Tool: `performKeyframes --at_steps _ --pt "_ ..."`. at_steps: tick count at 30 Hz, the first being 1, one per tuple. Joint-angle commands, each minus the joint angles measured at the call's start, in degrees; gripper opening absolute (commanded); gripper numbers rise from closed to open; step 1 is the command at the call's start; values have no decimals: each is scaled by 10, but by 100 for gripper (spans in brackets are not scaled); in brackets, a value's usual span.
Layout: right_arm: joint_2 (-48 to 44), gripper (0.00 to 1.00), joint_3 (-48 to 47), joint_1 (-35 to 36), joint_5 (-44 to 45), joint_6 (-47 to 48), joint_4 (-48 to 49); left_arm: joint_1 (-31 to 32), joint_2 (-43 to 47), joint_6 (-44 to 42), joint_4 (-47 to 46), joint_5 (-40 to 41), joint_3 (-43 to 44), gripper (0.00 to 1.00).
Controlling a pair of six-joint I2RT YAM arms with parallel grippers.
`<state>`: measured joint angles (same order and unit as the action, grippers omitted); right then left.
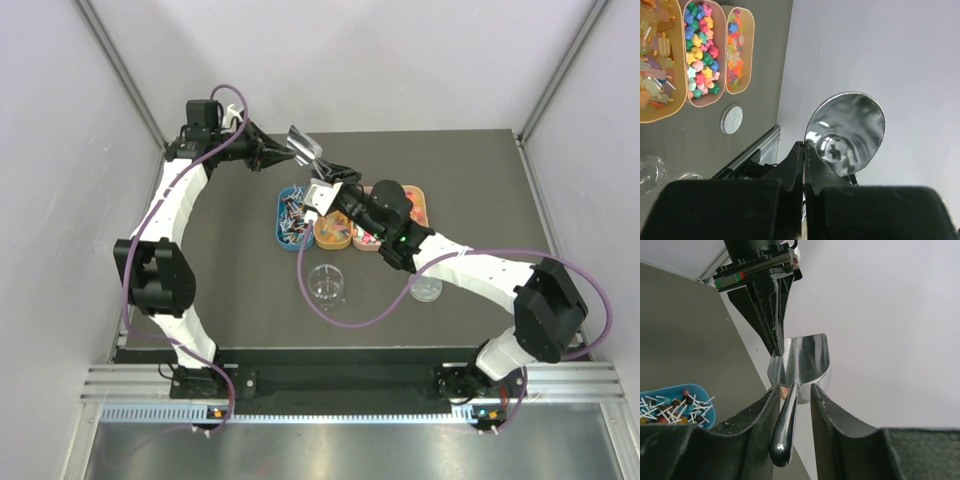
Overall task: Pack the candies
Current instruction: Pick up the spatula from the center of the board.
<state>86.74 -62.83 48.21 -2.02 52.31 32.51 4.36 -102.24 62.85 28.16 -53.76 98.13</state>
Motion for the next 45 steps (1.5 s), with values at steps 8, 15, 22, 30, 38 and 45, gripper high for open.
performKeyframes --at_steps 8,15,22,30,38,45 --pt "12 28 -43 -5 -1 -12 18 -1 31 -8 -16 -12 -6 0" --pt "11 1 -44 -5 3 -17 15 -1 33 -6 -20 -10 -9 0" --pt "-1 0 -47 -8 13 -34 -6 -1 37 -17 -51 -12 -17 0" --pt "-30 0 -83 -72 99 -85 -59 35 10 -331 96 104 139 70" --pt "-79 0 -161 -159 149 -222 -293 177 87 -624 9 440 1 81" --pt "-142 0 -123 -208 187 -371 -493 190 40 -719 -8 558 12 84"
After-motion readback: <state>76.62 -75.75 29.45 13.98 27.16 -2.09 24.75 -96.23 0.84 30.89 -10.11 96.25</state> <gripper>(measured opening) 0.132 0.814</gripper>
